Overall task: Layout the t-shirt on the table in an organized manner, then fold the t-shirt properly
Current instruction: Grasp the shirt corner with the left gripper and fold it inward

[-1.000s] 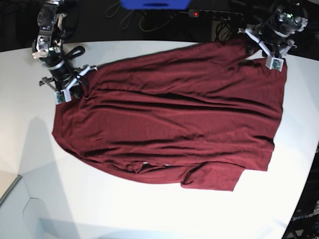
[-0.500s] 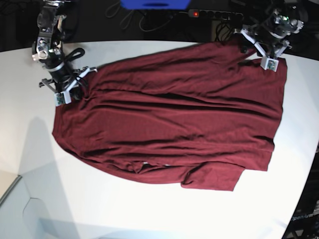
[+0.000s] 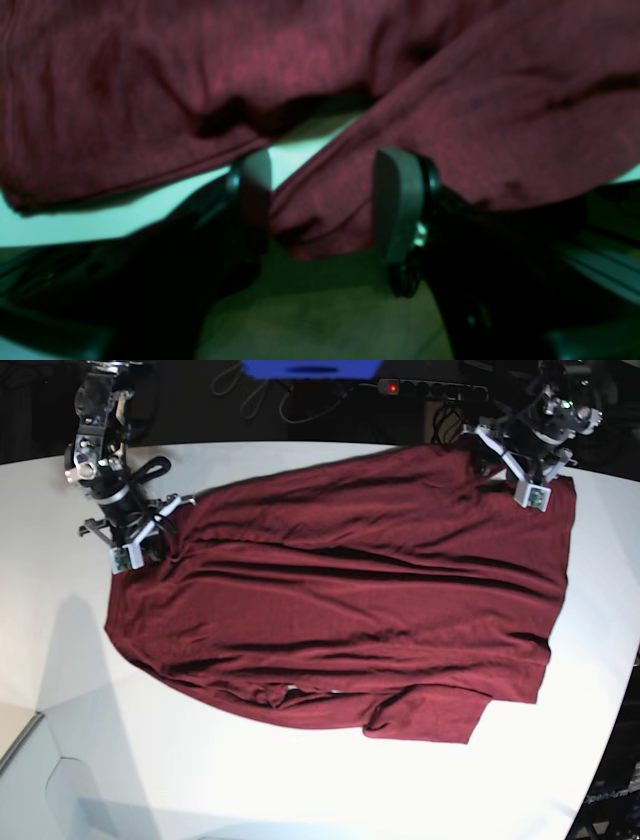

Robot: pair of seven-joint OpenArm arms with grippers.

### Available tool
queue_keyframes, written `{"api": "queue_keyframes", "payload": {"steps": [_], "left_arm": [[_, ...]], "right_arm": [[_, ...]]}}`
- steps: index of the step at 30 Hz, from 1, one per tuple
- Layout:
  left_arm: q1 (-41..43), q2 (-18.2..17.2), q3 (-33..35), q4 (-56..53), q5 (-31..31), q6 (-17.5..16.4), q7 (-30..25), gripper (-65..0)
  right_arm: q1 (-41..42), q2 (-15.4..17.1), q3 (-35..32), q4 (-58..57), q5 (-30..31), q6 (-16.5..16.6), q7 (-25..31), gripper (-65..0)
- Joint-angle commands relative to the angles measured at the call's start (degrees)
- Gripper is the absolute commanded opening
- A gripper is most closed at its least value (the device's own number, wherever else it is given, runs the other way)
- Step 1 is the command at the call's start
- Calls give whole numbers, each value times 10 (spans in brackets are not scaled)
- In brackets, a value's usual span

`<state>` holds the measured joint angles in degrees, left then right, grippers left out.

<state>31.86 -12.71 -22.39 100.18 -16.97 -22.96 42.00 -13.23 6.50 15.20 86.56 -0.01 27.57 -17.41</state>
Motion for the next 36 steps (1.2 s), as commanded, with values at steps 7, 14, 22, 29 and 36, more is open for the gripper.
{"api": "queue_keyframes", "payload": {"steps": [7, 14, 22, 29, 36], "left_arm": [[3, -4, -2, -9, 45, -1, 6, -393], [-25, -5, -3, -29, 69, -2, 9, -524], [-69, -9, -6, -63, 69, -2, 11, -647], [-101, -27, -2, -31, 69, -2, 12, -649], [-170, -32, -2, -35, 69, -2, 12, -649]], "right_arm": [[4, 4, 1, 8, 3, 0, 10, -650], [5, 4, 0, 8, 3, 0, 10, -650], [5, 6, 0, 7, 2, 0, 10, -650], [13, 7, 0, 3, 1, 0, 10, -650], [19, 7, 0, 3, 1, 0, 10, -650]]}}
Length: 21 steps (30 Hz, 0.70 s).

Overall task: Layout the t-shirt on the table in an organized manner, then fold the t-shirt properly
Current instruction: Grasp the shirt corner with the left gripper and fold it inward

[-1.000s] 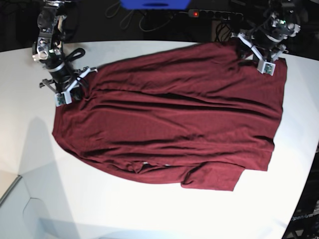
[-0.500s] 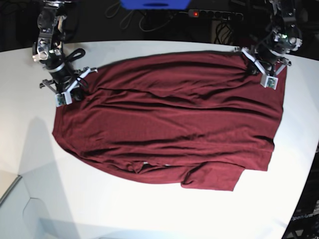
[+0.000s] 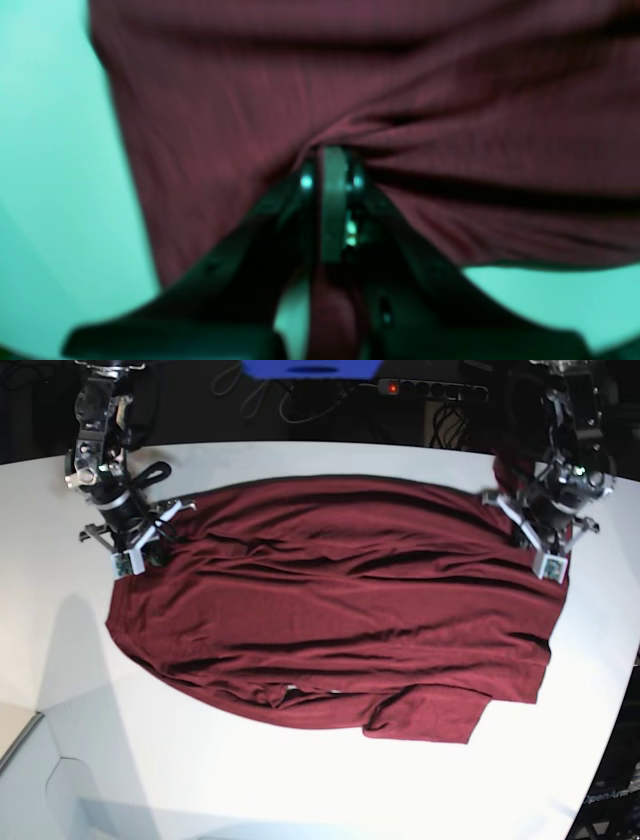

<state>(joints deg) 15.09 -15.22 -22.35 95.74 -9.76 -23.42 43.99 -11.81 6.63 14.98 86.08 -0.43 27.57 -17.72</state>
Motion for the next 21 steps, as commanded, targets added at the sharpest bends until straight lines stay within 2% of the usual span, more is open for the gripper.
{"api": "queue_keyframes", "payload": {"steps": [1, 3, 11, 18, 21], "left_arm": [[-12, -7, -2, 10, -3, 3, -8, -649], [-34, -5, 4, 13, -3, 3, -7, -649], [-103, -21, 97, 13, -3, 3, -7, -649], [-158, -21, 140, 7, -2, 3, -7, -649], [-163, -21, 154, 7, -2, 3, 6, -615]], "right_arm": [[6, 5, 2, 8, 5, 0, 13, -650], [6, 5, 2, 8, 5, 0, 13, -650], [5, 5, 3, 8, 5, 0, 13, -650], [4, 5, 3, 9, 5, 0, 13, -650], [4, 5, 3, 12, 5, 0, 13, -650]]}}
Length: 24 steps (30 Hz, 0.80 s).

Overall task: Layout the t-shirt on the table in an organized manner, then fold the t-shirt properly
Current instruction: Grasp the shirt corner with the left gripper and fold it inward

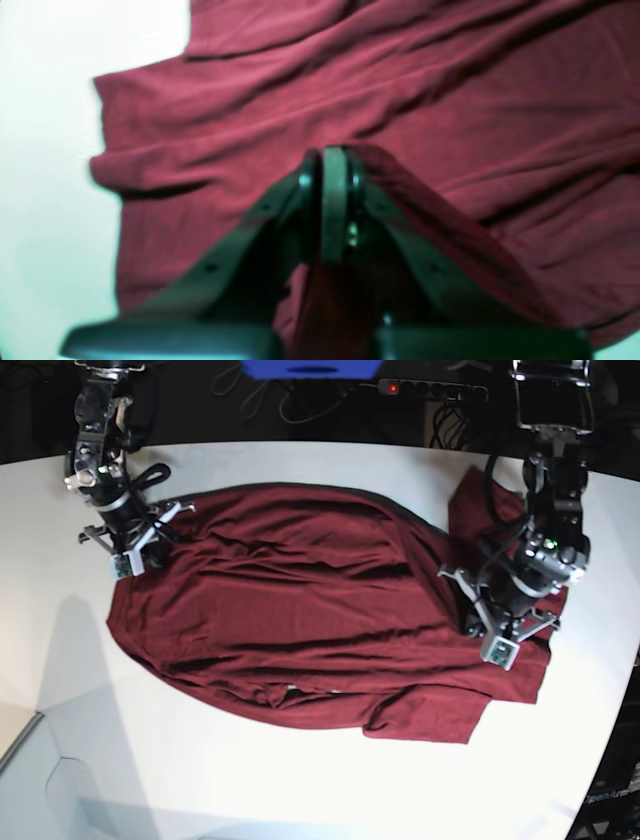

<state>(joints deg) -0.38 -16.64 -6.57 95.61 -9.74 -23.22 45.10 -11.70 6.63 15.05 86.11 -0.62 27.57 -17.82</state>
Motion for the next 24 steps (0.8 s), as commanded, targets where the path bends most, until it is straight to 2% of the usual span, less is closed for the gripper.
{"api": "queue_keyframes", "payload": {"steps": [1, 6, 11, 15, 19, 24], "left_arm": [[-8, -7, -2, 9, -2, 1, 8, -585], [-17, -7, -8, 9, -2, 2, 77, -371], [12, -9, -71, 49, -7, 1, 120, -239], [71, -10, -145, 95, -4, 1, 131, -228], [137, -11, -211, 97, -7, 1, 131, -228], [177, -10, -217, 50, -8, 0, 130, -228]], "right_arm": [[3, 5, 2, 11, 7, 0, 14, -650], [3, 5, 2, 11, 7, 0, 14, -650], [6, 5, 1, 11, 7, 0, 14, -650], [7, 5, 1, 9, 7, 0, 14, -650], [11, 5, 1, 8, 7, 0, 14, -650], [36, 5, 1, -9, 7, 0, 14, -650]]}}
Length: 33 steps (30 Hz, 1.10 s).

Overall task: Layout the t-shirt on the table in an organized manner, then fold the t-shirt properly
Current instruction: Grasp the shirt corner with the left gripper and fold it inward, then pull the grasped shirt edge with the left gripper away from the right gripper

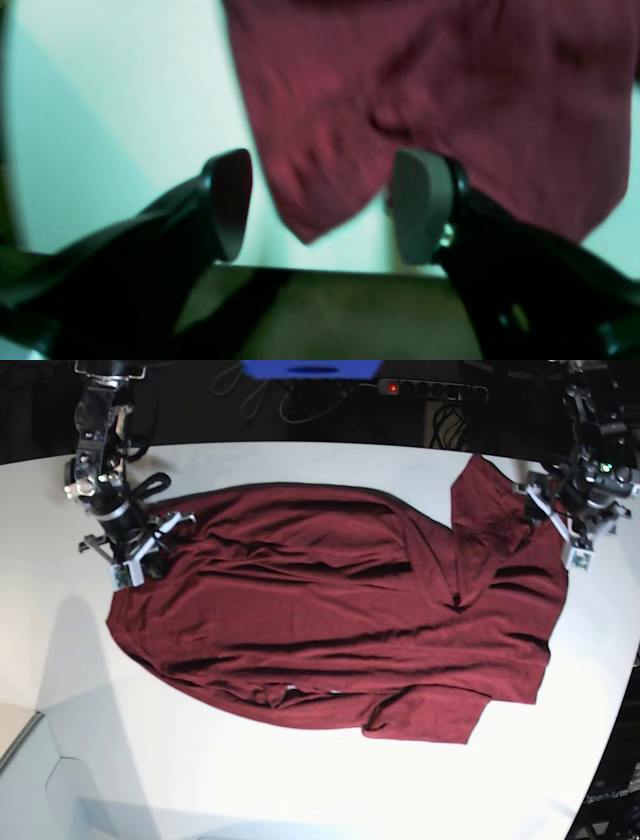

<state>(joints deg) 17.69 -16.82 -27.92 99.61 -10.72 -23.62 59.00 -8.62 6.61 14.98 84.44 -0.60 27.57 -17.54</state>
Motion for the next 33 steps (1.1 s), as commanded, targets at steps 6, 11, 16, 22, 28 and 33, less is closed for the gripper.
{"api": "queue_keyframes", "payload": {"steps": [6, 11, 16, 22, 28, 33], "left_arm": [[-8, -7, -3, -58, 7, 4, -43, -228], [-25, -13, -3, -125, 7, 4, -114, -228], [-70, -36, -3, -204, 7, 4, -124, -228], [-101, -51, -3, -223, 7, 4, -125, -228], [-129, -65, -6, -225, 7, 4, -125, -228], [-146, -85, -8, -222, 7, 4, -125, -228]], "right_arm": [[20, 6, 1, -19, 6, 0, 11, -650], [30, 14, 1, -26, 6, 0, 11, -650], [52, 37, 3, -77, 6, 0, 13, -650], [77, 69, 4, -147, 6, 0, 17, -650], [105, 86, 4, -208, 6, 0, 18, -650], [113, 87, 4, -212, 6, 0, 18, -650]]}}
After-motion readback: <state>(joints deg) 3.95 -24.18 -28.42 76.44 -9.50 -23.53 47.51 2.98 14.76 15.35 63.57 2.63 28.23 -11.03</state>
